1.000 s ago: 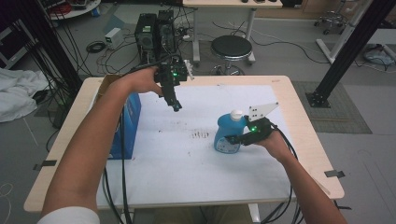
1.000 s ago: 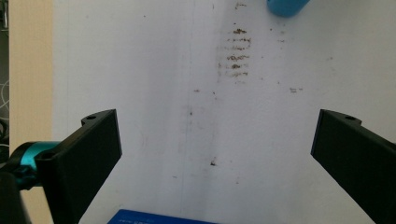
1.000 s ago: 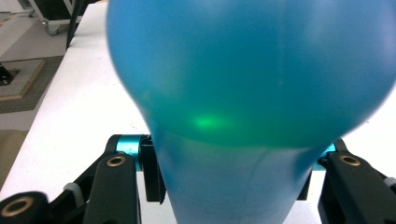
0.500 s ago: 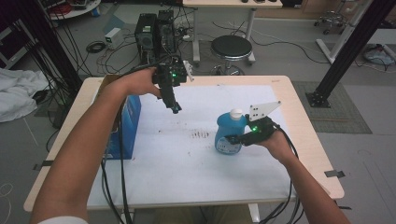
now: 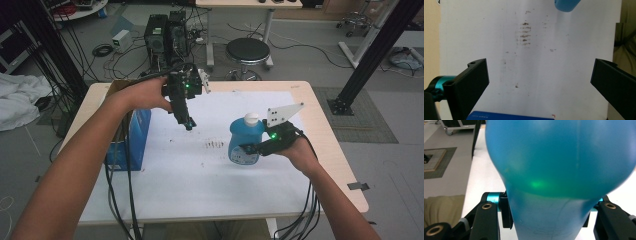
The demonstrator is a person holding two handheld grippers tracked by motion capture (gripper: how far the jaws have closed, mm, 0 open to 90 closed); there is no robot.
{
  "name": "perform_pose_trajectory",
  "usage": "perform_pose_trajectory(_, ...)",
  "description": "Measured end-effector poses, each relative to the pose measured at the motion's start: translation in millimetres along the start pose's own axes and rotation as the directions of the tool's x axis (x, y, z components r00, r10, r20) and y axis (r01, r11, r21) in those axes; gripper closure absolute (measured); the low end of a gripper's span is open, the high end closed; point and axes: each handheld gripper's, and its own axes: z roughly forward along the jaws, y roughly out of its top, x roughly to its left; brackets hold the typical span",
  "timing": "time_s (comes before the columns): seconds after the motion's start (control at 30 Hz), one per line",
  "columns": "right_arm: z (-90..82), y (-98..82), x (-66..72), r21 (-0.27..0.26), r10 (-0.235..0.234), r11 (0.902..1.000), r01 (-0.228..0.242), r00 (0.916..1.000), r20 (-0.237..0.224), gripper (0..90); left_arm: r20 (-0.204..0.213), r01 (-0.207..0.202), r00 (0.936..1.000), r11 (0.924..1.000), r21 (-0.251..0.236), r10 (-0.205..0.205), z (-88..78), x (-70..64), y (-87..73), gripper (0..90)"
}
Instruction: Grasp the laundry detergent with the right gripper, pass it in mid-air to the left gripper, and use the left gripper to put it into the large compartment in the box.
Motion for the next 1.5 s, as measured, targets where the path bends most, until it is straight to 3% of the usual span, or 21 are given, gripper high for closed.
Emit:
perform_pose_trajectory(0.4, 20.4, 27.2, 8.8, 0.007, -0.028, 0.9996, 0.028, 0.9986, -0.045, 45.4, 0.047, -0.011, 0.9988, 0.9999, 0.003, 0.011, -10.2, -30.6, 12.0, 1.7)
perform_pose_trajectory(0.6, 32.3, 34.9, 12.1, -0.004, -0.064, 0.9980, 0.064, 0.9957, -0.068, 45.4, 0.065, -0.038, 0.9971, 0.9993, 0.001, 0.038, -13.6, -40.8, 20.1, 1.7)
perform_pose_trajectory(0.77, 40.3, 41.8, 13.7, 0.002, -0.088, 0.9961, 0.089, 0.9930, -0.079, 45.4, 0.085, -0.049, 0.9952, 0.9988, 0.001, 0.049, -13.1, -44.2, 25.7, 1.7)
perform_pose_trajectory(1.07, 51.9, 51.7, 15.3, 0.026, -0.106, 0.9937, 0.109, 0.9901, -0.092, 45.4, 0.077, -0.067, 0.9947, 0.9977, -0.009, 0.068, -12.8, -46.8, 35.5, 1.7)
perform_pose_trajectory(1.5, 62.5, 66.3, 16.9, 0.046, -0.106, 0.9927, 0.111, 0.9895, -0.098, 45.4, 0.077, -0.080, 0.9939, 0.9968, 0.006, 0.079, -5.7, -47.5, 44.3, 1.7)
